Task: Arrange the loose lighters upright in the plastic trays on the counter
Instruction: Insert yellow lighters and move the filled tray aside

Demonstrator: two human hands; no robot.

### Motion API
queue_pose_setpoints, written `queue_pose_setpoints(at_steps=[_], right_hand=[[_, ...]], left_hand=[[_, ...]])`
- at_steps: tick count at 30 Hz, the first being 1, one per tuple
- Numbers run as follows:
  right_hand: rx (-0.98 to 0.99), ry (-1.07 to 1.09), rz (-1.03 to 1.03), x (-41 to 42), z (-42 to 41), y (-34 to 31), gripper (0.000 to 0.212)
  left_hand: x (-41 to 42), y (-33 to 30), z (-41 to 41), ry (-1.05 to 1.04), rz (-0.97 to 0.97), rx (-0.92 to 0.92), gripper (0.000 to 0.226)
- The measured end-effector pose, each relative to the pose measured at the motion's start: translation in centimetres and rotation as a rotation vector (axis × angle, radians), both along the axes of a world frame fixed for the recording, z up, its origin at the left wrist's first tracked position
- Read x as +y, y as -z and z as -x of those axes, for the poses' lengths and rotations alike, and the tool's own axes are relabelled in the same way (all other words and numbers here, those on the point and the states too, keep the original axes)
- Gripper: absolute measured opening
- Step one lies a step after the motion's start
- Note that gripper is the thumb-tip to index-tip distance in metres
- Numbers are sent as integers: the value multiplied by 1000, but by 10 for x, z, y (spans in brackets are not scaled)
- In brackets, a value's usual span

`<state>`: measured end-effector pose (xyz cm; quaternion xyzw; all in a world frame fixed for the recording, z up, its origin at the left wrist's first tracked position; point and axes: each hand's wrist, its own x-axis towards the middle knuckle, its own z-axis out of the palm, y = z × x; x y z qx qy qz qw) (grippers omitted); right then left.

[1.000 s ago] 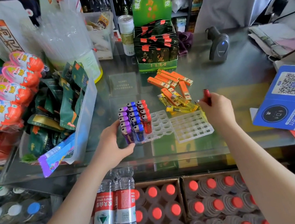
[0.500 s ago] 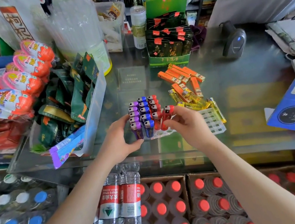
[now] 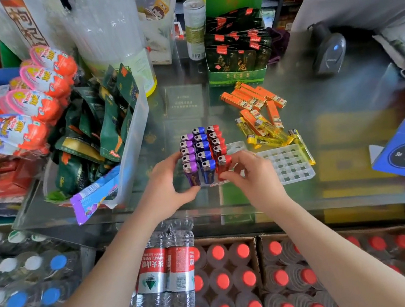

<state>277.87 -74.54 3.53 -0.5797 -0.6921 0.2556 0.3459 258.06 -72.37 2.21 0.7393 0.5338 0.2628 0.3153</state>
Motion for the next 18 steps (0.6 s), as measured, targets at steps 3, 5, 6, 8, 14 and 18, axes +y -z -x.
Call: queue_pose_setpoints(at_steps=[3, 5, 6, 8, 14, 18], right_hand=[[-67, -32, -34, 1, -2, -1, 12], [-85, -41, -45, 2, -3, -1, 15], [-103, -49, -39, 2, -4, 0, 16], [-172, -84, -17, 3, -9, 1, 19], [-206, 122, -101, 11, -37, -3, 18], [-365, 260, -90, 23, -48, 0, 24]], left_hand=[[-2, -4, -1, -12, -7, 8, 60], [-1, -4, -1, -12, -8, 11, 61], [-1, -4, -1, -13, -4, 14, 61], [-1, -3, -1, -13, 6, 17, 62], [-1, -3, -2, -25, 3, 31, 57], [-3, -6, -4, -43, 6, 28, 56]])
